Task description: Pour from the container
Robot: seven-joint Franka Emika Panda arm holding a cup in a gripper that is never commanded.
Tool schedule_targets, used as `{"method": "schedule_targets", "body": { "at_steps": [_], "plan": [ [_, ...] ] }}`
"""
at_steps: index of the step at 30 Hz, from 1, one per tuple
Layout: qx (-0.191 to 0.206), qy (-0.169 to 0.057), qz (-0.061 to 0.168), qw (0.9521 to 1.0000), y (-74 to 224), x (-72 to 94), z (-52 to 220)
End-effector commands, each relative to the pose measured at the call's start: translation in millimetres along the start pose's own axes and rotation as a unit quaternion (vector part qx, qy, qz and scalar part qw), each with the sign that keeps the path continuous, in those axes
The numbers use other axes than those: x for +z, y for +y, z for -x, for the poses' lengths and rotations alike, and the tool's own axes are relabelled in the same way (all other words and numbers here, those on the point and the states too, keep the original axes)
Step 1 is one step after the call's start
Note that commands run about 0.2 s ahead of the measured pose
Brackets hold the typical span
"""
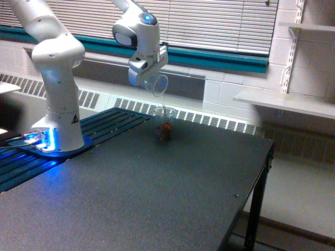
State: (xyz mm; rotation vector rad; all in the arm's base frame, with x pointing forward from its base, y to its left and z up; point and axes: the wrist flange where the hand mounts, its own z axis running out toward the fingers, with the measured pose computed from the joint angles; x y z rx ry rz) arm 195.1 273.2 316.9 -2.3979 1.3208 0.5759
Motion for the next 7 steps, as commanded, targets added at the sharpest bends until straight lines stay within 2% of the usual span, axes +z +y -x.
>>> {"method": "schedule_targets", "body": {
  "at_steps": [1,7],
  "plan": [
    [-0.014,-0.013,0.005,0.9998,-1.7,-1.1,-7.8],
    [-0.004,0.004,0.002,1.0,-4.3,-2.1,-11.4]
  ]
}}
